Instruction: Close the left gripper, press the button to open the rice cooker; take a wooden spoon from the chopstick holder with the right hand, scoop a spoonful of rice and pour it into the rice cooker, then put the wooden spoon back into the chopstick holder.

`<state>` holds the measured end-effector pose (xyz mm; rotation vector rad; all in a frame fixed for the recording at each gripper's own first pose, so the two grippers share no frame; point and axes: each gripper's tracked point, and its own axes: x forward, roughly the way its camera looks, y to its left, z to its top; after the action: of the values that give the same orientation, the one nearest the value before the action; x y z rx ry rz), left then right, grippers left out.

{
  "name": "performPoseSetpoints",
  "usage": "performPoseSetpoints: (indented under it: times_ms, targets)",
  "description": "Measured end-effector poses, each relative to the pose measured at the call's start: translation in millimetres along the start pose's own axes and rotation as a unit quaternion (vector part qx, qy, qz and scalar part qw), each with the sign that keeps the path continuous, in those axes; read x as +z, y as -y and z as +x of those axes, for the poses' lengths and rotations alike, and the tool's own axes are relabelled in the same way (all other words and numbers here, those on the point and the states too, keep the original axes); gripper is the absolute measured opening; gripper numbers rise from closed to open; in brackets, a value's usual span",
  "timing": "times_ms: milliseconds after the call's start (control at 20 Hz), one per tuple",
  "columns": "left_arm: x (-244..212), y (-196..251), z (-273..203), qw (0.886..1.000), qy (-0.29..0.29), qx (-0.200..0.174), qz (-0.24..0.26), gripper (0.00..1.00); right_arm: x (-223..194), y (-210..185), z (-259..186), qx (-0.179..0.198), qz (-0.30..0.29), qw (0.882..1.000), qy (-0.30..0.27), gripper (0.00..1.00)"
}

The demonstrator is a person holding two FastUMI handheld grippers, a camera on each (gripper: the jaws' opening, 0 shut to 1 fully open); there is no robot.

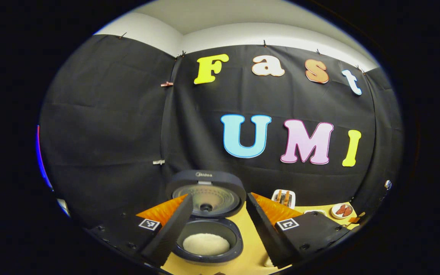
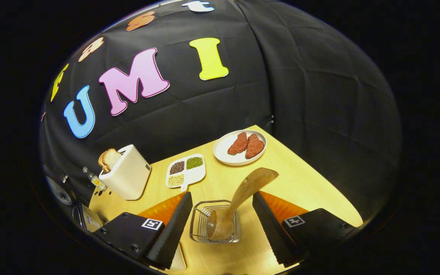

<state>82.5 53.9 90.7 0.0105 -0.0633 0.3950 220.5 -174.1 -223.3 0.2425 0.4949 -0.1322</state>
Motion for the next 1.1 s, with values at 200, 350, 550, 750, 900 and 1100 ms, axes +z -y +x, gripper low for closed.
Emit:
performPoseSetpoints:
  times_ms: [200,350,550,750,900,1100]
  targets:
    - [33,-16,43,0.999,0.042,-0.02,0.007,0.94,5,0,-46,-0.007,-0.041,0.999,0.02,0.98]
    - [39,-27,75,0.998,0.048,-0.034,0.019,0.94,2,-7,-75,-0.008,-0.055,0.998,0.027,0.98]
    - [22,-29,127,0.998,0.024,-0.041,0.04,0.94,-5,-16,-105,-0.014,-0.06,0.998,0.032,0.98]
    - [2,-43,161,0.999,0.0,-0.032,0.033,0.93,-26,-28,-130,-0.007,-0.063,0.998,0.02,0.98]
    - [-15,-47,166,0.999,-0.028,-0.03,0.014,0.93,-36,-34,-141,0.0,-0.076,0.997,0.017,0.98]
    - [-25,-38,154,0.996,-0.069,-0.035,0.044,0.98,-37,-46,-142,0.011,-0.09,0.996,0.02,0.98]
